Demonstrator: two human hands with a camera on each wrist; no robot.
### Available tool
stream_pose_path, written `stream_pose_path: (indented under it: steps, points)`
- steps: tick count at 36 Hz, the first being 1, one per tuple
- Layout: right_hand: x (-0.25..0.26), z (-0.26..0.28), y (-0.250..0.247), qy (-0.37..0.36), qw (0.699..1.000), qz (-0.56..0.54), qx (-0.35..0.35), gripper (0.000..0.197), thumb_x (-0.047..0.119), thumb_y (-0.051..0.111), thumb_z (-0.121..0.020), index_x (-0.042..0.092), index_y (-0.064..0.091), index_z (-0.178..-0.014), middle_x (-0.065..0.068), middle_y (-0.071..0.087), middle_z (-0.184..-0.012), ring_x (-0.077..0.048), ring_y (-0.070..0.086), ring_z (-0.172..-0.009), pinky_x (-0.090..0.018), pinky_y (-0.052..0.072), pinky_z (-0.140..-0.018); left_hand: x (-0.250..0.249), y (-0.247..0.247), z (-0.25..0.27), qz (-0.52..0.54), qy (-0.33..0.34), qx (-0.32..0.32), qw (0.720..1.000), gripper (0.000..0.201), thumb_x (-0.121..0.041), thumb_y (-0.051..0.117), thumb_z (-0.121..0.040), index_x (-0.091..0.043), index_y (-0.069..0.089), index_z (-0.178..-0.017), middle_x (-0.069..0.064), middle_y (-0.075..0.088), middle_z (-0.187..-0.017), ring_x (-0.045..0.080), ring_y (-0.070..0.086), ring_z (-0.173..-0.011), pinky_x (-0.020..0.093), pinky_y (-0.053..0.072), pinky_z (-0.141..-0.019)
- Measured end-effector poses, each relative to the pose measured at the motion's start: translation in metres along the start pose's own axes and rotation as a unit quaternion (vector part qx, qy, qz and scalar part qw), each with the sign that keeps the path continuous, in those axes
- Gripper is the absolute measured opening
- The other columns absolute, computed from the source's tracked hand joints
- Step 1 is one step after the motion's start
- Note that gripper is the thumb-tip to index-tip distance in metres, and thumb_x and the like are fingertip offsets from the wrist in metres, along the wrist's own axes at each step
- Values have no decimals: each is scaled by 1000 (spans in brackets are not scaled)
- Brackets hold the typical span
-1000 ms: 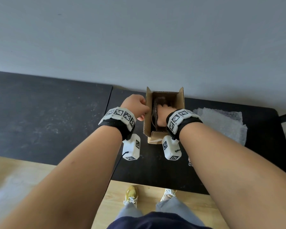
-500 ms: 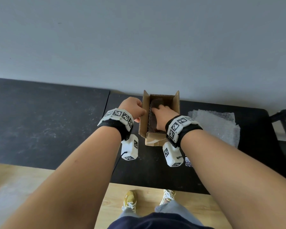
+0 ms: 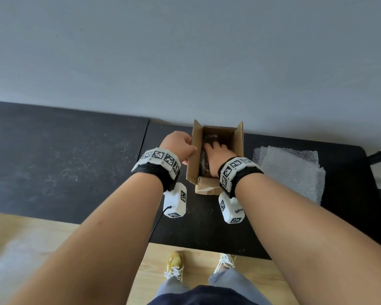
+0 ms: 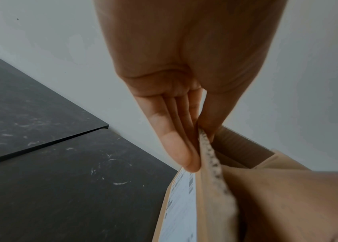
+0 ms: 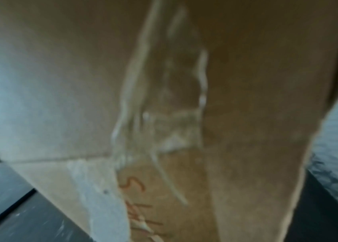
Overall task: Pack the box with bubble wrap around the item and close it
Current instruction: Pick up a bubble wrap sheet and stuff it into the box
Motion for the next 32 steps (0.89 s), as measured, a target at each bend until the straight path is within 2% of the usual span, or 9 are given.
stream_pose_path:
  steps: [4,8,12,14,16,19,22,26,32]
  points:
    - [-1,1,-1,-12,998,28,-46,91,32,69,-79,10,18,-151,-13,36,-147,-34,36,-134,-47,21,-116,-4,-2,2,-48,1,-2,999,20,-12,55,-87,1,66,-96,9,75,-74,19,74,-66,39,60,-78]
    - [-1,9,-12,-22,998,16,-55,85,30,70,-79,7,26,-148,-12,37,-145,-30,38,-132,-43,30,-113,-11,-2,7,-102,9,-21,995,15,-11,52,-86,-4,62,-77,12,74,-77,27,73,-78,36,59,-75]
    - [-2,21,-30,-24,998,1,-51,51,18,57,-88,10,46,-137,-10,45,-138,-30,46,-126,-44,43,-103,-16,-2,12,-107,13,-24,994,27,-18,48,-92,-8,58,-69,15,74,-81,29,72,-81,35,56,-74]
    - [-5,28,-37,-24,997,-6,-73,42,12,54,-90,13,55,-131,-7,48,-134,-29,49,-122,-46,48,-97,-17,-3,13,-103,10,-11,995,23,-19,51,-91,-7,64,-75,12,73,-75,28,72,-78,34,56,-73]
    - [-11,37,-42,-22,992,-25,-120,40,7,51,-91,15,59,-129,-6,50,-131,-28,50,-121,-46,48,-97,-21,-3,15,-116,17,-3,993,18,-18,54,-90,-8,67,-84,10,72,-73,26,72,-78,32,55,-73]
    - [-24,51,-45,0,977,-53,-206,37,2,51,-90,13,64,-122,-7,53,-122,-26,49,-117,-42,48,-94,-28,-3,15,-149,40,-23,988,23,-22,57,-92,-8,63,-109,12,71,-100,28,67,-95,33,52,-81]
    - [-39,67,-45,37,962,-82,-257,36,2,51,-89,13,64,-120,-7,53,-121,-25,48,-116,-37,48,-91,-38,0,16,-176,79,-66,979,31,-15,53,-92,-10,55,-122,11,61,-120,29,61,-106,33,46,-80]
    - [-62,88,-42,88,956,-118,-254,38,3,52,-87,11,62,-122,-8,52,-124,-26,47,-118,-37,47,-93,-57,9,24,-181,130,-98,970,38,-4,47,-89,-11,54,-126,10,52,-124,28,54,-111,35,45,-83]
    - [-104,116,-28,175,935,-190,-242,44,3,49,-88,13,57,-130,-10,49,-131,-28,45,-124,-41,44,-100,-92,43,35,-178,199,-86,960,40,-3,46,-88,-14,57,-125,7,54,-123,25,50,-115,35,44,-91]
Point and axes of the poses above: each hand's wrist, its own z-axis away from the middle knuckle, its own y-axis out of the palm, x = y × z, the point moved 1 cm from there along -z, towards the middle knuckle
